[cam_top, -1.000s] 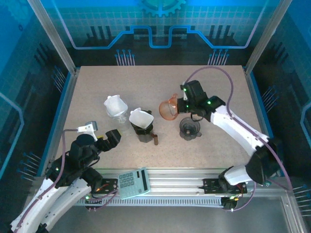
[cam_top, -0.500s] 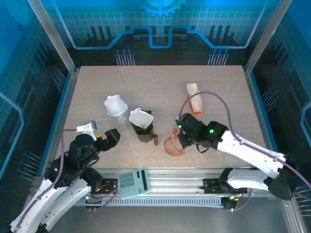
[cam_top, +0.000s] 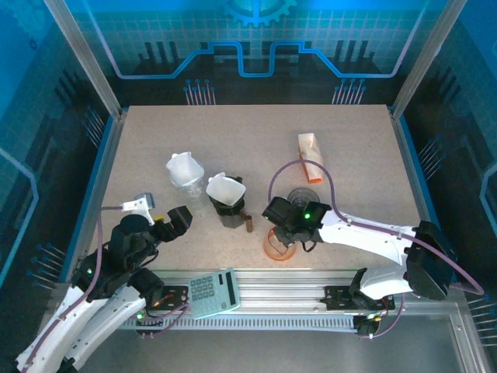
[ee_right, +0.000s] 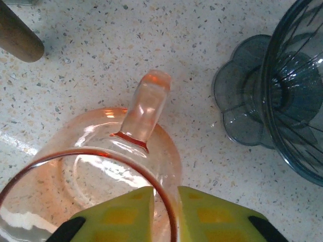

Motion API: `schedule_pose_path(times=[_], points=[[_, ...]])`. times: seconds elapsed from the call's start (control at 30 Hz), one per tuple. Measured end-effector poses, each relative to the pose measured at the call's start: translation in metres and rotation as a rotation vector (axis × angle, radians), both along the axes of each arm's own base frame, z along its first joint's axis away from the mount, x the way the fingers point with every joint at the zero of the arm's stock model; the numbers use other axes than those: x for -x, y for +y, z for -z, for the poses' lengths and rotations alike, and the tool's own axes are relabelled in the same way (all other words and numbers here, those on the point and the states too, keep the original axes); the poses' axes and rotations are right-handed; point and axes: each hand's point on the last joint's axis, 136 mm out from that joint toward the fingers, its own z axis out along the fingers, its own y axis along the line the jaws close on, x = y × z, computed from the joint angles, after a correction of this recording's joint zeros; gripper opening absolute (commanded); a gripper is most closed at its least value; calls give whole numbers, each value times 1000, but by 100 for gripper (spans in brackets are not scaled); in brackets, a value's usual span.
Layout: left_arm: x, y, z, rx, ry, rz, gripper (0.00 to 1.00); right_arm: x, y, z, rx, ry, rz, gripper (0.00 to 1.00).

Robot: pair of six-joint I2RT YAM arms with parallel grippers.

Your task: Place the coffee filter in the dripper

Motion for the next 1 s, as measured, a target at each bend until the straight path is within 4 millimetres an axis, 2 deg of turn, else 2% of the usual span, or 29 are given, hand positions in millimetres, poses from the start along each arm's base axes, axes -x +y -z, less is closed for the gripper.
schedule_pose_path(times=[0.07, 0.27, 0.4, 0.5, 0.67, 0.8, 0.9, 1.0], points=[[0, 0, 0, 1, 1, -1, 99, -1, 2, 2, 0, -2, -4, 25], [0, 0, 0, 1, 3, -1, 99, -4, 4, 1, -6, -20, 9, 48], [0, 0, 0, 1, 2, -1, 99, -11, -2, -16, -35, -72, 22, 63], [0, 0, 0, 1, 2, -1, 99, -26, -16, -35, -80, -113, 86, 71], [0, 0, 0, 2, 3, -1, 99, -66, -67, -48, -170, -128, 331, 74], [0, 0, 0, 1, 3, -1, 99, -84, -101, -40, -207, -118, 472, 74], [0, 0, 0, 4, 4, -2, 99, -89, -113, -24, -220, -74, 525, 71], [0, 0, 0, 5, 4, -3, 99, -92, -116, -6, -234, -20, 552, 65]])
